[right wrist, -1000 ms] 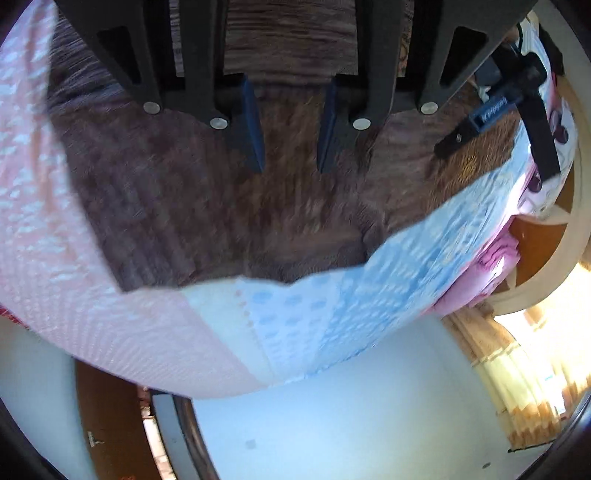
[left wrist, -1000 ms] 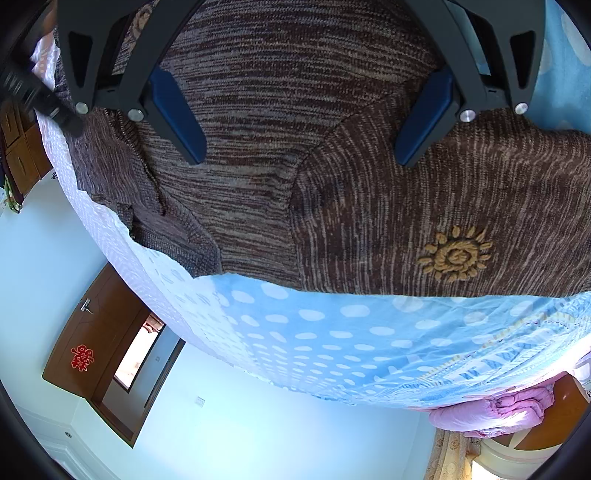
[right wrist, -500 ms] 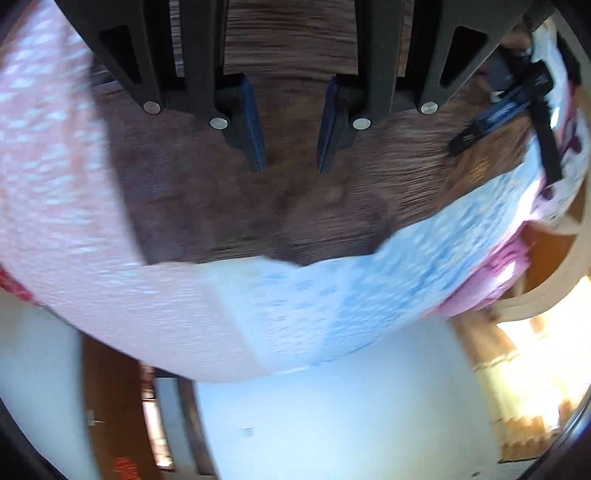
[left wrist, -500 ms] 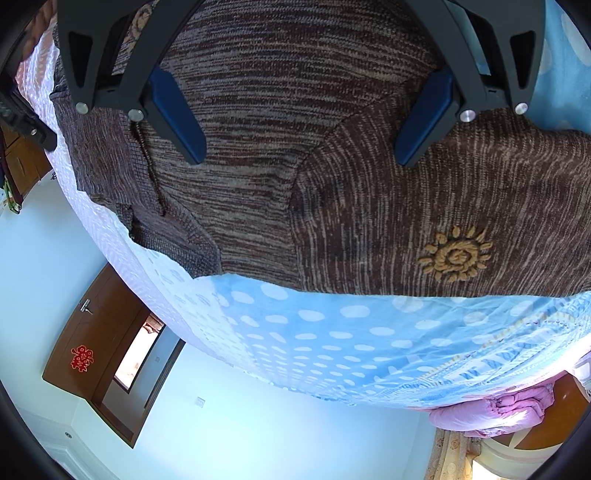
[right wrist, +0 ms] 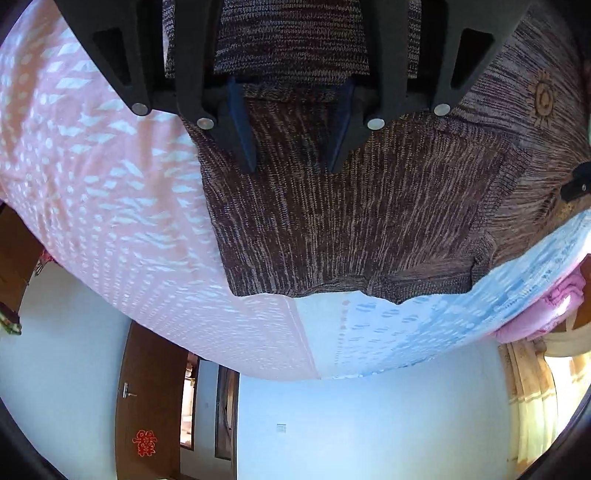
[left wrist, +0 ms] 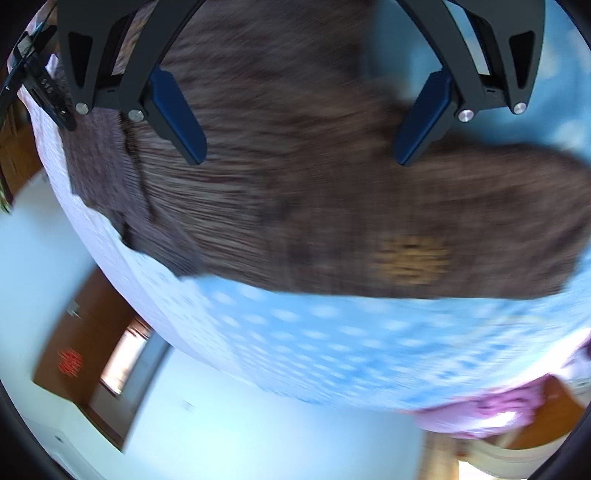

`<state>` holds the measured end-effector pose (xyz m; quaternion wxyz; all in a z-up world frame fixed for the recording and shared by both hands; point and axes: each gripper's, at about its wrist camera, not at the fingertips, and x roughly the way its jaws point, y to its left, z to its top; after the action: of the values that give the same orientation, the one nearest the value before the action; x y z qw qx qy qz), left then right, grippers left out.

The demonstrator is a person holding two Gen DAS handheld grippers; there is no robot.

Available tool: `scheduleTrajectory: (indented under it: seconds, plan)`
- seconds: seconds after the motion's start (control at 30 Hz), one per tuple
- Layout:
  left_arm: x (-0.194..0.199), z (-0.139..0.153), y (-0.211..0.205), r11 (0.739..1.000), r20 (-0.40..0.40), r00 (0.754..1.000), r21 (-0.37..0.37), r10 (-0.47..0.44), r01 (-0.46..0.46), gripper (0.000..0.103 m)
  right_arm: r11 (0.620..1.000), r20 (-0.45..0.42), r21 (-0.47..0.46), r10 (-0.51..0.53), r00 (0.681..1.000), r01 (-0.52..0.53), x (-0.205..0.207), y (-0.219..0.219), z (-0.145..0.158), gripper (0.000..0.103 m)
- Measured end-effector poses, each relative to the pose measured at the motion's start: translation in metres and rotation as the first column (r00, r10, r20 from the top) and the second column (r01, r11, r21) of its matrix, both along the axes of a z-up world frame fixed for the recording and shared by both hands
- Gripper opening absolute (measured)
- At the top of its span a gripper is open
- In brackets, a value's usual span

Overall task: Fold small clothes
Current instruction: 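Grasp the other sweater sleeve with the left tool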

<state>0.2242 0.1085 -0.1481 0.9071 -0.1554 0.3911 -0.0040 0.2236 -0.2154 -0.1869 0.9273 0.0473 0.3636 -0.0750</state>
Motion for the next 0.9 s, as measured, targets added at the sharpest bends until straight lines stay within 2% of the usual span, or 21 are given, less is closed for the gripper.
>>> scheduleTrajectory:
  seconds: [0.1,0.2,0.23,0.3,0.37,0.43,0.47,0.57,0.7,0.73,0.77,0.8,0.83,0.9]
  plan:
    - [-0.029,0.009,0.046,0.994,0.034,0.993,-0.03,0.11,-0.109,0.103,0.999,0.013,0.038,0.013,1.0,-0.014,0.003,-0.008,0.0,0.05]
    - [-0.057,0.019,0.104,0.955,0.095,0.951,-0.065,0.296,-0.29,0.102,0.999,0.009,0.019,0.029,1.0,-0.029,0.002,-0.004,0.001,0.057]
    - [-0.064,0.02,0.123,0.934,0.109,0.928,-0.076,0.356,-0.349,0.102,0.999,0.007,0.009,0.033,0.999,-0.033,0.002,-0.002,0.001,0.057]
    - [-0.066,0.016,0.156,0.896,0.079,0.894,-0.092,0.441,-0.434,0.101,0.999,0.006,-0.006,0.034,0.999,-0.034,0.004,0.001,0.001,0.058]
    - [-0.063,0.004,0.178,0.863,0.018,0.869,-0.127,0.495,-0.489,0.088,0.999,0.009,0.001,0.035,0.999,-0.035,0.004,0.0,0.001,0.058]
    - [-0.062,-0.011,0.194,0.836,-0.031,0.854,-0.192,0.519,-0.514,0.077,0.999,0.011,0.007,0.035,0.999,-0.035,0.003,-0.001,0.001,0.058]
    - [-0.061,-0.013,0.196,0.833,-0.025,0.851,-0.191,0.524,-0.519,0.073,0.999,0.011,0.007,0.035,0.999,-0.035,0.002,-0.002,0.001,0.058]
    - [-0.058,-0.014,0.189,0.846,-0.005,0.857,-0.156,0.515,-0.509,0.072,0.999,0.01,0.003,0.035,0.999,-0.035,0.002,-0.002,0.001,0.058]
    - [-0.053,-0.017,0.187,0.837,-0.012,0.849,-0.16,0.528,-0.523,0.069,0.999,0.01,0.002,0.035,0.999,-0.035,0.002,-0.002,0.001,0.058]
    - [-0.053,-0.016,0.186,0.839,-0.007,0.849,-0.152,0.528,-0.523,0.059,0.999,0.01,0.002,0.035,0.999,-0.035,0.002,-0.002,0.001,0.058]
    - [-0.053,-0.016,0.185,0.842,-0.004,0.851,-0.144,0.526,-0.521,0.044,0.999,0.01,0.002,0.035,0.999,-0.035,0.002,-0.002,0.001,0.059]
    - [-0.054,-0.017,0.186,0.845,-0.005,0.854,-0.142,0.521,-0.516,0.035,0.999,0.01,0.003,0.035,0.999,-0.035,0.002,-0.002,0.001,0.059]
    - [-0.054,-0.02,0.189,0.846,-0.012,0.857,-0.147,0.516,-0.512,0.015,0.999,0.01,0.003,0.035,0.999,-0.035,0.002,-0.002,0.001,0.059]
    - [-0.052,-0.022,0.192,0.846,-0.019,0.86,-0.168,0.51,-0.506,0.012,0.999,0.01,0.002,0.035,0.999,-0.035,0.002,-0.002,0.001,0.059]
